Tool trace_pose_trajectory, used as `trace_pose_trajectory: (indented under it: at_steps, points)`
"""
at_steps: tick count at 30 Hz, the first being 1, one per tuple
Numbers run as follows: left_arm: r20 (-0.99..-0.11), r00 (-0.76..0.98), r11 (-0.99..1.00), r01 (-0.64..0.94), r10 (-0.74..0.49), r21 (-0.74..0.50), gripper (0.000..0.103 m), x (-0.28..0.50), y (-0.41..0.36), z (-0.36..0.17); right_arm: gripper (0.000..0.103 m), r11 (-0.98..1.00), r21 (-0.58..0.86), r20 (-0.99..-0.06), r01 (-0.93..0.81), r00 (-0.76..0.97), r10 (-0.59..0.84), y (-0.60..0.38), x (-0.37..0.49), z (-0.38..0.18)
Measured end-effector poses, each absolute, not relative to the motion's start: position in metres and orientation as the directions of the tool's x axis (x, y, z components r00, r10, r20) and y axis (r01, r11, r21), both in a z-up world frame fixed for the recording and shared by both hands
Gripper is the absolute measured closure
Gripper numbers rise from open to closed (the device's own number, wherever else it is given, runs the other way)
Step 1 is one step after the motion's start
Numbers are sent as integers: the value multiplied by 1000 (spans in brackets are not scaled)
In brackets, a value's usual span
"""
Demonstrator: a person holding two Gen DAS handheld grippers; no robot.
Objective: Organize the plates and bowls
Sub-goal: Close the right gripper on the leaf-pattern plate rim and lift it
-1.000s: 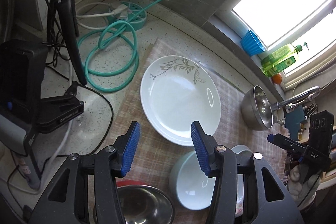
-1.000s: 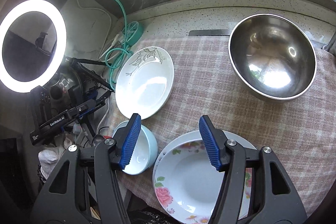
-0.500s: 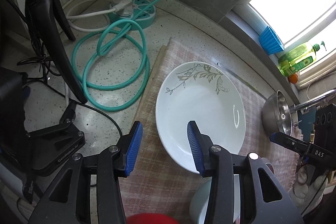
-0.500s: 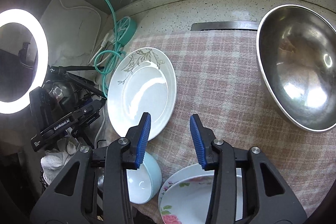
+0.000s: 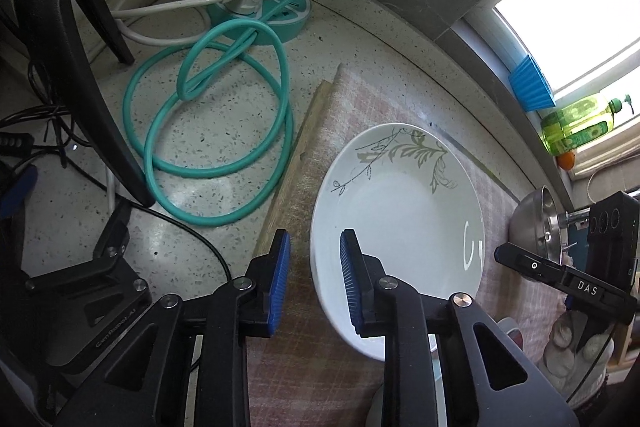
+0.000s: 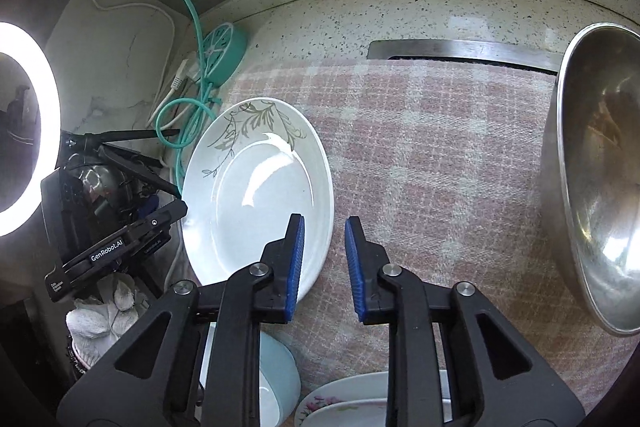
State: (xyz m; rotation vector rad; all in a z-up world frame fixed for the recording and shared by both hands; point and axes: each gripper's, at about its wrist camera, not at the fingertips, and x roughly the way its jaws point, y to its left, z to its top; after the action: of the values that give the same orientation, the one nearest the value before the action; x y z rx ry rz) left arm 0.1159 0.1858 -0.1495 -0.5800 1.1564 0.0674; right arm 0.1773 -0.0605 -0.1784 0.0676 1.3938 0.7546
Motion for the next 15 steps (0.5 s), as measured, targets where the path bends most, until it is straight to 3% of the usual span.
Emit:
trace_pose_trajectory:
  at_steps: [6,15]
  points:
    - [-886,397,860,-336,-240,-384,82,120,182,-156,85,776,461,-866,-430,-26,500,-55,181,-187]
    - [-889,382,868,-315,-254,-383,93,122,178,-163,93,775,424,-883,-468,-22,469,-42,181,-193]
